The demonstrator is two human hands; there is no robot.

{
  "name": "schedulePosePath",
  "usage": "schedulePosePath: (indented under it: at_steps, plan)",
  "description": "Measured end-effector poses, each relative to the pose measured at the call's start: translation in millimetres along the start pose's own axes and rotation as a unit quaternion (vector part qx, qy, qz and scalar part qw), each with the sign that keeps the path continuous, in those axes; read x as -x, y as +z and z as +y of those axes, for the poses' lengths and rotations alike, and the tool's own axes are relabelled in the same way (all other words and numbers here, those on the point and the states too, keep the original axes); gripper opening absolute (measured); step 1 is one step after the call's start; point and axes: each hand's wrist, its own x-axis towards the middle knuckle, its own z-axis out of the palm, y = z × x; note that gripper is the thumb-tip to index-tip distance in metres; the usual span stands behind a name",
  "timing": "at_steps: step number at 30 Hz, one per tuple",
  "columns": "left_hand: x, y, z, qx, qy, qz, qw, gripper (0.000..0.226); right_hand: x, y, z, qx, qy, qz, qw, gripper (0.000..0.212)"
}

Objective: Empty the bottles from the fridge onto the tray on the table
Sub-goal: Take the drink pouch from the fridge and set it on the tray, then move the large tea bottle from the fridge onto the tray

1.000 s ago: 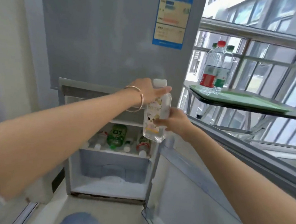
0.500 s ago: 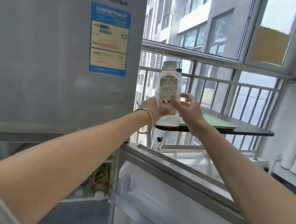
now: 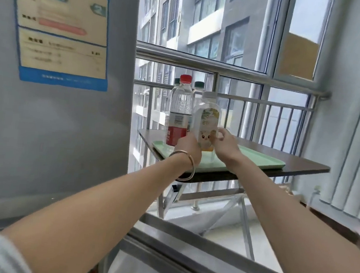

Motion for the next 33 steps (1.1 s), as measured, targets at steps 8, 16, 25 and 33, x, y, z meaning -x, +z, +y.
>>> schedulePosePath:
  at_steps: [8, 16, 25, 33]
  plan:
    - [7, 2, 2, -0.024, -0.008, 0.010, 1.000, 0.048, -10, 8, 1, 0.024, 0.016, 0.009, 1.000, 0.045]
    - [20, -8, 12, 0.012, 0.011, -0.014, 1.000, 0.032, 1, 17, -13, 0.050, 0.028, 0.005, 0.998, 0.063]
    - [107, -92, 24, 0.011, 0.004, 0.047, 0.999, 0.021, 100, 34, -72, 0.115, -0.126, 0.060, 0.984, 0.024]
    - [223, -161, -53, -0.042, -0.115, -0.006, 0.992, 0.020, 211, 126, -86, 0.100, -0.131, -0.117, 0.979, 0.019]
